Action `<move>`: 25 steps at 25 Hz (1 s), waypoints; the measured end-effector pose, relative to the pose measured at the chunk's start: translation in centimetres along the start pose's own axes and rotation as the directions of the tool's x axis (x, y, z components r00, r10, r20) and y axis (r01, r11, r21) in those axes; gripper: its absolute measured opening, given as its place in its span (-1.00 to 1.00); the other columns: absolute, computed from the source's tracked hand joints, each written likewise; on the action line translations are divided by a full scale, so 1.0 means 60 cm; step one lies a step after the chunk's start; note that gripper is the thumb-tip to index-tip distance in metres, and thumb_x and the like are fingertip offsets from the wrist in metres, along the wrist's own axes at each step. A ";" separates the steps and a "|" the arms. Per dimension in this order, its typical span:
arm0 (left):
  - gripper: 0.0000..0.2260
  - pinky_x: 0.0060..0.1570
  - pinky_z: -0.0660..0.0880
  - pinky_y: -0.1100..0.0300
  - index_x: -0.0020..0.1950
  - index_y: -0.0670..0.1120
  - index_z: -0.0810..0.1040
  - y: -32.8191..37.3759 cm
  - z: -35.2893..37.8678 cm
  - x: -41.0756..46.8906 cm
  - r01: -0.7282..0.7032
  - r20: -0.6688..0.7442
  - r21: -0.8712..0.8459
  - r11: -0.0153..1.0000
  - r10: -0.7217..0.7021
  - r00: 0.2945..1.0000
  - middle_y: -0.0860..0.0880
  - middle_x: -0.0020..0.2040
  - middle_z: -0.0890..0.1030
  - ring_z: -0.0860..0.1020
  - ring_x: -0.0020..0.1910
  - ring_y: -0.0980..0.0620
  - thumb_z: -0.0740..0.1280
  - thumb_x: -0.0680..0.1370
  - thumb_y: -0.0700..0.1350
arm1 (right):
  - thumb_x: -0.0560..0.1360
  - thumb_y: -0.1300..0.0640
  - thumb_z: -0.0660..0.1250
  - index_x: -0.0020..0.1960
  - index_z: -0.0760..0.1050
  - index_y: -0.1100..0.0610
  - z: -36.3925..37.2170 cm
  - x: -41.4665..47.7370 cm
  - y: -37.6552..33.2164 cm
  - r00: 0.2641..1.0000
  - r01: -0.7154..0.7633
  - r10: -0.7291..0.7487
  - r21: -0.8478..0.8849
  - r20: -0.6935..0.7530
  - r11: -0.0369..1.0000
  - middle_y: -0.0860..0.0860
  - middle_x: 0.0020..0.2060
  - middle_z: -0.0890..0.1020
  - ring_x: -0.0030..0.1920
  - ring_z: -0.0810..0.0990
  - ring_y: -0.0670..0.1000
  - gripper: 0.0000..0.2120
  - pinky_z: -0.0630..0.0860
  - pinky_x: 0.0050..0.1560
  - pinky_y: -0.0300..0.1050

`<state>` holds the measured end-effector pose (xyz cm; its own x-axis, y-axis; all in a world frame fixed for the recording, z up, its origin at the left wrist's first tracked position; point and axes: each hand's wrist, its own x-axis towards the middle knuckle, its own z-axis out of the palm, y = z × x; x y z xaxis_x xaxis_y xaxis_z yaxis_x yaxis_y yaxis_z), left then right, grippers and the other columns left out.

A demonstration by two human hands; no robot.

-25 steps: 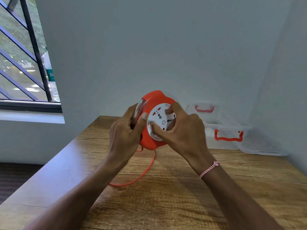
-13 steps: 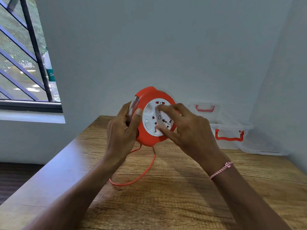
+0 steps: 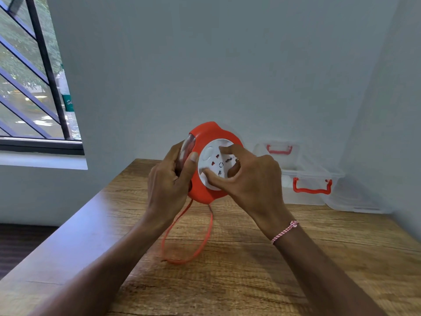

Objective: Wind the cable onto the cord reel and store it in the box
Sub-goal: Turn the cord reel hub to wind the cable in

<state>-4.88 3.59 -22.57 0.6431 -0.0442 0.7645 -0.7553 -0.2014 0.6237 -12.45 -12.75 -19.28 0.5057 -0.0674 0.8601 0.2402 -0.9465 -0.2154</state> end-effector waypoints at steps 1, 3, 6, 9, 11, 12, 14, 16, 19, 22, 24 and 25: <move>-0.43 -0.18 0.72 -0.25 0.49 0.30 0.39 0.001 0.002 -0.001 -0.008 0.007 -0.006 1.000 0.008 1.000 -0.12 -0.07 0.77 0.77 -0.15 -0.08 0.10 0.58 0.53 | 0.39 -0.46 0.37 0.21 0.62 0.04 0.005 0.002 -0.005 0.995 -0.094 0.096 0.054 -0.023 0.994 -0.02 -0.15 0.76 -0.25 0.73 -0.02 -0.34 0.68 -0.28 -0.16; -0.41 -0.16 0.75 -0.21 0.49 0.27 0.39 0.004 0.004 -0.003 -0.019 0.021 -0.010 1.000 0.019 1.000 -0.05 -0.03 0.78 0.78 -0.12 -0.02 0.10 0.58 0.53 | 0.37 -0.41 0.47 0.05 0.58 0.05 0.010 0.006 -0.013 0.952 -0.297 0.306 0.187 -0.017 0.936 -0.13 -0.19 0.68 -0.31 0.66 -0.16 -0.44 0.56 -0.39 -0.40; -0.36 -0.15 0.76 -0.16 0.50 0.25 0.40 0.003 0.007 -0.004 -0.003 0.029 -0.002 1.000 0.003 1.000 0.03 -0.03 0.77 0.78 -0.12 0.05 0.09 0.56 0.56 | 0.36 -0.30 0.58 -0.11 0.55 0.09 0.010 0.009 -0.011 0.797 -0.579 0.567 0.528 0.208 0.621 -0.04 -0.39 0.72 -0.51 0.67 -0.06 -0.52 0.54 -0.48 -0.26; -0.37 -0.16 0.76 -0.16 0.49 0.29 0.38 -0.001 0.006 -0.003 0.015 0.035 -0.001 1.000 -0.015 0.999 0.12 -0.07 0.75 0.78 -0.14 0.07 0.08 0.54 0.58 | 0.40 -0.36 0.51 -0.12 0.59 0.06 0.004 0.009 -0.005 0.874 -0.480 0.473 0.350 0.110 0.805 -0.07 -0.34 0.72 -0.41 0.69 -0.09 -0.53 0.60 -0.35 -0.21; -0.46 -0.16 0.76 -0.20 0.43 0.39 0.38 -0.001 0.002 -0.001 0.023 0.024 -0.011 1.000 -0.023 0.999 0.16 -0.09 0.72 0.78 -0.14 0.05 0.09 0.54 0.58 | 0.47 -0.36 0.43 0.06 0.60 0.03 -0.008 0.008 0.005 0.976 -0.218 0.219 0.093 0.007 0.971 -0.05 -0.14 0.74 -0.25 0.70 -0.09 -0.53 0.62 -0.22 -0.24; -0.53 -0.17 0.75 -0.22 0.38 0.47 0.38 -0.002 0.000 0.001 0.026 0.017 -0.015 1.000 -0.026 1.000 0.16 -0.10 0.72 0.77 -0.15 0.04 0.10 0.54 0.58 | 0.51 -0.33 0.41 0.18 0.59 0.03 -0.015 0.007 0.012 0.998 -0.061 0.061 0.008 0.015 0.998 -0.03 -0.01 0.74 -0.19 0.70 -0.05 -0.52 0.63 -0.20 -0.20; -0.65 -0.18 0.74 -0.25 0.29 0.61 0.40 0.000 -0.005 0.005 0.045 0.009 -0.028 0.999 -0.044 0.999 0.19 -0.15 0.73 0.76 -0.17 -0.01 0.11 0.54 0.57 | 0.57 -0.28 0.37 0.40 0.52 -0.03 -0.027 0.006 0.023 0.973 0.198 -0.178 -0.132 0.147 0.971 0.00 0.20 0.69 -0.14 0.72 0.04 -0.49 0.64 -0.22 -0.11; -0.72 -0.13 0.76 -0.20 0.24 0.68 0.38 0.003 -0.009 0.006 0.068 0.016 -0.054 0.996 -0.068 0.998 0.39 -0.10 0.71 0.77 -0.10 0.06 0.13 0.54 0.56 | 0.61 -0.24 0.34 0.52 0.44 -0.10 -0.029 0.005 0.024 0.930 0.332 -0.280 -0.213 0.240 0.919 0.04 0.28 0.68 -0.12 0.75 0.12 -0.47 0.66 -0.24 -0.05; -0.76 -0.10 0.78 -0.12 0.26 0.59 0.38 0.009 -0.007 0.004 0.067 0.031 -0.054 0.996 -0.065 0.997 0.40 -0.05 0.71 0.77 -0.07 0.18 0.19 0.60 0.44 | 0.60 -0.16 0.39 0.54 0.45 -0.04 -0.020 0.002 0.017 0.912 0.402 -0.356 -0.274 0.204 0.874 0.13 0.14 0.74 -0.20 0.76 0.16 -0.45 0.62 -0.30 -0.09; -0.74 -0.15 0.75 -0.22 0.31 0.49 0.40 0.009 -0.005 0.000 0.039 0.022 -0.025 0.999 -0.039 0.999 0.15 -0.09 0.74 0.78 -0.15 0.03 0.18 0.62 0.34 | 0.53 -0.21 0.46 0.47 0.53 -0.03 -0.019 0.001 0.013 0.932 0.359 -0.333 -0.240 0.142 0.902 0.10 0.00 0.79 -0.22 0.76 0.13 -0.44 0.62 -0.27 -0.13; -0.66 -0.18 0.73 -0.24 0.39 0.37 0.42 0.008 -0.002 -0.002 0.018 0.011 -0.010 1.000 -0.018 1.000 0.02 -0.12 0.75 0.76 -0.20 0.01 0.17 0.63 0.34 | 0.49 -0.31 0.43 0.42 0.56 -0.03 -0.015 -0.001 0.008 0.969 0.240 -0.222 -0.187 0.109 0.953 0.06 -0.07 0.79 -0.22 0.76 0.10 -0.40 0.67 -0.25 -0.08; -0.58 -0.19 0.73 -0.23 0.44 0.29 0.44 0.007 0.000 -0.004 0.016 0.007 0.001 1.000 -0.016 1.000 -0.04 -0.12 0.76 0.75 -0.21 -0.01 0.17 0.62 0.37 | 0.46 -0.38 0.39 0.38 0.57 -0.02 -0.011 0.000 0.005 0.987 0.145 -0.132 -0.147 0.094 0.978 0.03 -0.09 0.79 -0.22 0.75 0.07 -0.37 0.68 -0.26 -0.07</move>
<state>-5.34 3.53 -22.47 0.6562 -0.0482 0.7530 -0.7446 -0.2027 0.6360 -12.92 -13.24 -19.06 0.5455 0.0882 0.8334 0.1864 -0.9823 -0.0180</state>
